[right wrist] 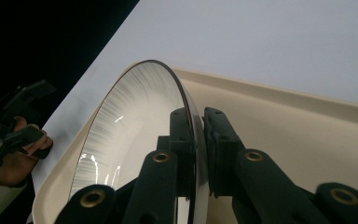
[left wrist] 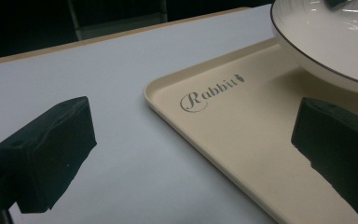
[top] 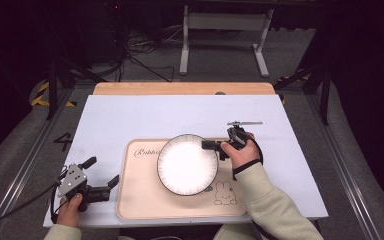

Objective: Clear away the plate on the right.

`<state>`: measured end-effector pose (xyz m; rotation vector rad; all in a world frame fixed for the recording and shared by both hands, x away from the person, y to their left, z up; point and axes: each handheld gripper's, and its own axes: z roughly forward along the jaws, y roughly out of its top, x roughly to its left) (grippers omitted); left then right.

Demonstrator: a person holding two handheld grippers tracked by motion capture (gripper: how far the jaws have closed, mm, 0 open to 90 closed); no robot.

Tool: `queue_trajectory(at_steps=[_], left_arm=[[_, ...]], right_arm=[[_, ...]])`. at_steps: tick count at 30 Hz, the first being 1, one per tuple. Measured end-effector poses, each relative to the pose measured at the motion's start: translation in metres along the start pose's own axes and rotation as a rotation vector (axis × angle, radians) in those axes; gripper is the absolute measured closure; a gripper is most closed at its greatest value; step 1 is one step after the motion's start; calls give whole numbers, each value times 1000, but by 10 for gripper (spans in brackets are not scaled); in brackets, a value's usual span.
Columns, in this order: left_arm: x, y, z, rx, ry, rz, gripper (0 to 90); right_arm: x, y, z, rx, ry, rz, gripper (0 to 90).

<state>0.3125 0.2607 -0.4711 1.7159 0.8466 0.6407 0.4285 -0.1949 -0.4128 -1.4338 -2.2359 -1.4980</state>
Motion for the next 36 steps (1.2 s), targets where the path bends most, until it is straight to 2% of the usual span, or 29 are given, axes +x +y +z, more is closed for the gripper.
queue_trajectory(at_steps=[10, 16, 24, 31, 36], left_arm=[[0, 0, 1, -1, -4, -5, 2], [0, 1, 1, 13, -9, 11, 2], [-1, 1, 2, 12, -11, 13, 2], [-1, 1, 2, 12, -12, 14, 2], [-1, 1, 2, 12, -12, 15, 2]], right_arm=[[3, -5, 10, 35, 8, -11, 829], [4, -6, 12, 46, 11, -16, 827], [3, -7, 15, 61, 10, -14, 826], [2, -6, 16, 72, 5, -42, 830], [-2, -6, 18, 83, 3, -45, 833]])
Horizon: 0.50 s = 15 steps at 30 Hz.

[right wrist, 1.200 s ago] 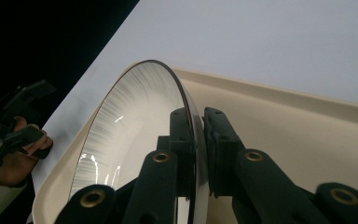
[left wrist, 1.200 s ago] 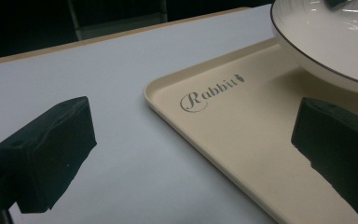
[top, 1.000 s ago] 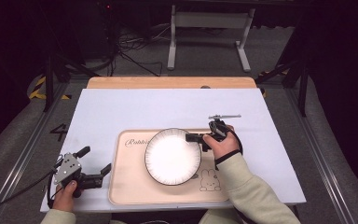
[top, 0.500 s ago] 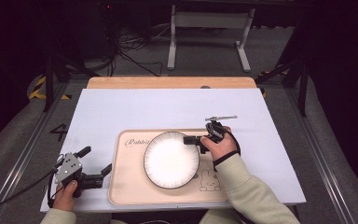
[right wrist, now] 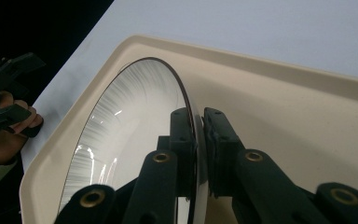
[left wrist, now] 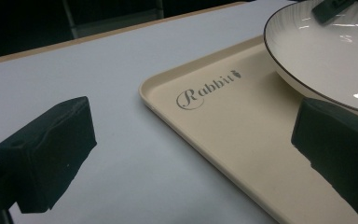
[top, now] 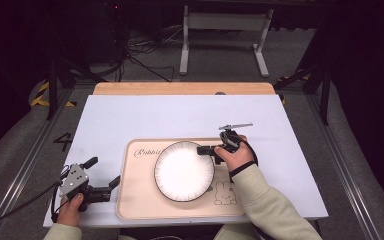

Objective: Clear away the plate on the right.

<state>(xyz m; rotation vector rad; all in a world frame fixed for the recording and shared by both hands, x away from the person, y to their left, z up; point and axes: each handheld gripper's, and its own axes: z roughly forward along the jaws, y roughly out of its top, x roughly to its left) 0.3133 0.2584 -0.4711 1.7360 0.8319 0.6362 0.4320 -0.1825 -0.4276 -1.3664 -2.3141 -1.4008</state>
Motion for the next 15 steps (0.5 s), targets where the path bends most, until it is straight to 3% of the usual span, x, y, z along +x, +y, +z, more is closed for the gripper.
queue_trajectory(at_steps=[15], left_arm=[[0, 0, 0, 2, -2, -1, 2]], right_arm=[[-10, -3, 6, 25, -23, 9, 838]])
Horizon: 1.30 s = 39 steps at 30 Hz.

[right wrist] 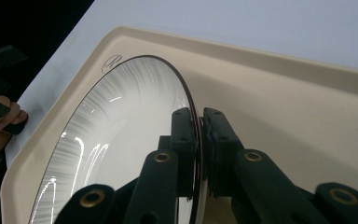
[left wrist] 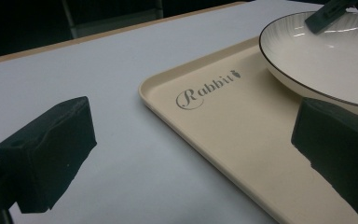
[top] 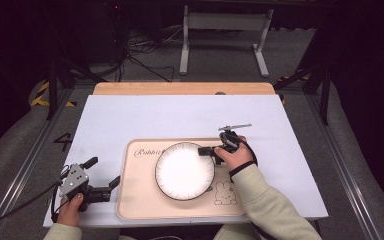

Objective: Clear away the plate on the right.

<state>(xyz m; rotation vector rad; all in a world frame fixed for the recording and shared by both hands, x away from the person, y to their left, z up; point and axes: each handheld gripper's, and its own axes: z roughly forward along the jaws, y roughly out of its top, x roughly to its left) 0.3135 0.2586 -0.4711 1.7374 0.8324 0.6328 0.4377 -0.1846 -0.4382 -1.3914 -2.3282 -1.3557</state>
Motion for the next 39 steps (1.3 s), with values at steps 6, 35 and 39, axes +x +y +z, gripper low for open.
queue_trajectory(at_steps=[6, 35, 39], left_arm=[[0, 0, 0, -1, 0, 0, 2], [0, 0, 0, 5, -2, 2, 2], [0, 0, 0, 4, -2, 2, 2]], right_arm=[[-4, -1, 2, 10, -13, 1, 834], [-3, -1, -1, -28, -34, -65, 572], [-1, -1, -2, -43, -41, -99, 498]])
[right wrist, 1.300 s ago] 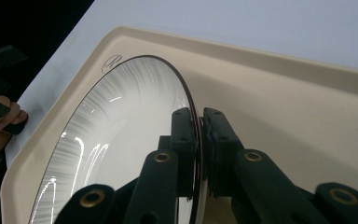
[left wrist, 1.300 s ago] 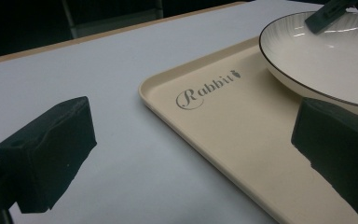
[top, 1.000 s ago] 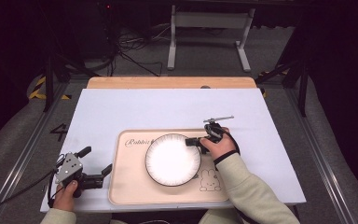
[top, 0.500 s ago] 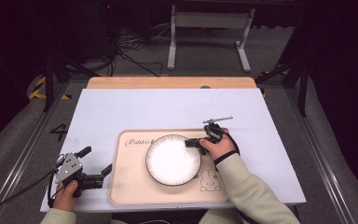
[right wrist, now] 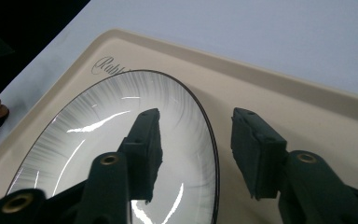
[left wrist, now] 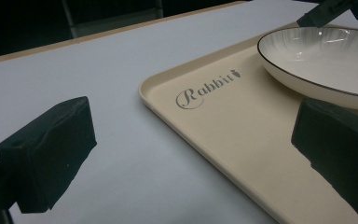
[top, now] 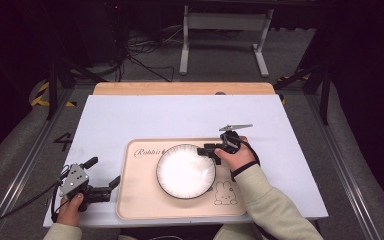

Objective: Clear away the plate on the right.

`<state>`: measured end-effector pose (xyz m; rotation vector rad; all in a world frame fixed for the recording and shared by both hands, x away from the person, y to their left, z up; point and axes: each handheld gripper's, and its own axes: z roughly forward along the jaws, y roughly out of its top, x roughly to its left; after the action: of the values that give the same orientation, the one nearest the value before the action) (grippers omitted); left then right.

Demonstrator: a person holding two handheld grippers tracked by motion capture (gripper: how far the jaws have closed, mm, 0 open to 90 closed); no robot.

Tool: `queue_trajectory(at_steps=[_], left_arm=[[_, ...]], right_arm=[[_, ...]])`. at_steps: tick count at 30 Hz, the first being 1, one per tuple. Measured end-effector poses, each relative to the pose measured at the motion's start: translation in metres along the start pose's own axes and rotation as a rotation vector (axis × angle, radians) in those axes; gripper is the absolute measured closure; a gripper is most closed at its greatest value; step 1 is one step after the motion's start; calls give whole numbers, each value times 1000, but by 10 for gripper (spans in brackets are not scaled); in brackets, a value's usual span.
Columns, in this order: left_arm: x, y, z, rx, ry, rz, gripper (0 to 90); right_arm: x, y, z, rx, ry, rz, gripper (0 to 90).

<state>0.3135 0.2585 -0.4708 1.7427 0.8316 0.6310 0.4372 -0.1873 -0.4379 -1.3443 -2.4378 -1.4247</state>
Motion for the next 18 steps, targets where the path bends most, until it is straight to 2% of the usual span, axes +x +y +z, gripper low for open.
queue_trajectory(at_steps=[1, 3, 6, 9, 12, 14, 18], left_arm=[[0, 0, 0, -1, 0, 0, 2], [0, 0, 0, 0, -1, 0, 2], [0, 0, 0, 0, -1, -1, 2], [0, 0, 0, 2, -2, -1, 2], [0, 0, 0, -1, -3, -4, 2], [1, 0, 1, 2, -5, -6, 2], [1, 1, 1, 11, -9, -9, 2]], right_arm=[[1, 0, -2, -8, -12, -31, 464], [3, 1, -3, -10, -11, -52, 424], [4, 1, -5, -18, -7, -65, 396], [9, 4, -10, -51, 14, -88, 338], [11, 4, -13, -55, 26, -87, 334], [12, 4, -16, -81, 26, -133, 297], [15, 3, -22, -90, 54, -156, 287]])
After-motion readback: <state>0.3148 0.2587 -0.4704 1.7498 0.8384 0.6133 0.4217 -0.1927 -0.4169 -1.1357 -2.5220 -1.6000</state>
